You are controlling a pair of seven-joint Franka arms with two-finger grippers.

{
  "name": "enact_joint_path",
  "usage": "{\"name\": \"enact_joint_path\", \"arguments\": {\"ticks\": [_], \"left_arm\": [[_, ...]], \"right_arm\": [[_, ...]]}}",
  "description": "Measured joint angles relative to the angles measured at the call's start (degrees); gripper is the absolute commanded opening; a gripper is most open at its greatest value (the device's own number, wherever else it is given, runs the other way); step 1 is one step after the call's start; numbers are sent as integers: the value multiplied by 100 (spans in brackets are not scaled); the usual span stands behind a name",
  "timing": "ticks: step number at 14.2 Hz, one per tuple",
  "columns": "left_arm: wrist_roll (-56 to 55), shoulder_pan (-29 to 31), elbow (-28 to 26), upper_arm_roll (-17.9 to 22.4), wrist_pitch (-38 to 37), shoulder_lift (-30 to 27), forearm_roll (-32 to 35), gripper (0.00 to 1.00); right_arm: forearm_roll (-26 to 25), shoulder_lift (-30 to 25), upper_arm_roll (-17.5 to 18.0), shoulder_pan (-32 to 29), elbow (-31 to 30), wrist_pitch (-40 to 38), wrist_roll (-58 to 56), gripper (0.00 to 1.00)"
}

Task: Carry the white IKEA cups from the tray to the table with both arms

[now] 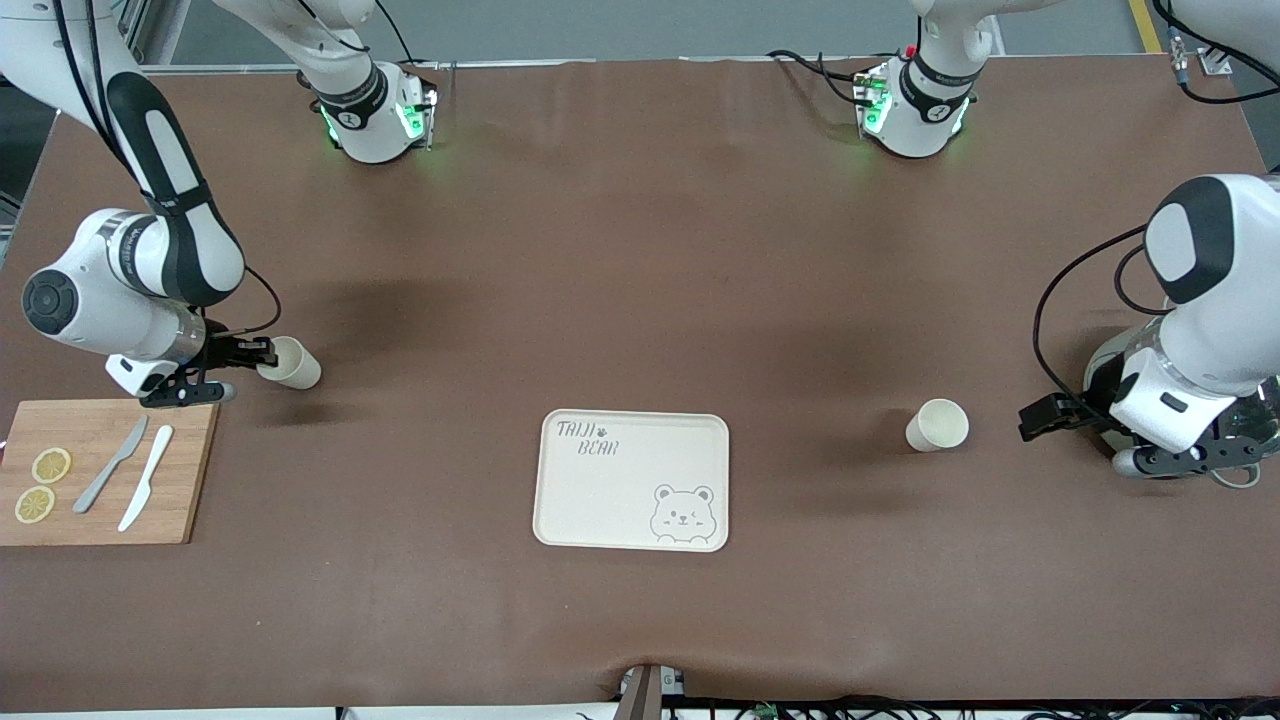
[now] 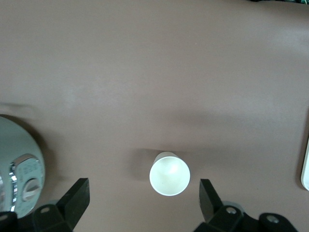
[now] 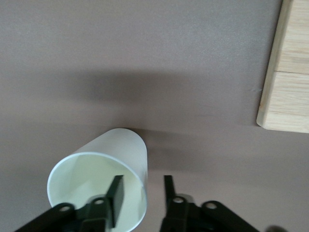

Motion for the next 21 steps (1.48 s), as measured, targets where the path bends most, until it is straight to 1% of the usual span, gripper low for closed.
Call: {"name": "enact_joint_path", "arguments": {"ticks": [2, 4, 6, 7, 9, 13, 15, 18, 21], "left_arm": [[10, 16, 251, 14, -199, -11, 231, 100], [10, 63, 487, 15, -288, -36, 408, 100], [29, 134, 628, 13, -455, -85, 432, 100], [35, 143, 685, 7, -619, -130, 432, 100], [35, 137, 808, -54, -1042, -268, 432, 100], [33, 133, 886, -210, -1954, -841, 432, 100], [33, 133, 835, -216, -2230, -1139, 404, 100], [67, 128, 405, -244, -2332, -1561, 213, 100], [316, 112, -87, -383, -2333, -1907, 170, 100]], "right_arm": [[0, -2, 29, 0, 164, -149, -5, 100], [0, -11, 69, 14, 662, -747, -14, 100], [-1, -34, 108, 90, 1404, -1584, -19, 100], [-1, -43, 119, 142, 1769, -1879, -19, 100], [-1, -41, 130, 225, 2399, -2193, -19, 100], [6, -38, 143, 361, 3852, -3248, -17, 100], [8, -57, 153, 472, 4416, -3547, -17, 100], [1, -188, 152, 662, 4661, -4139, 27, 100], [1, -690, 109, 656, 4586, -4729, 28, 100]]}}
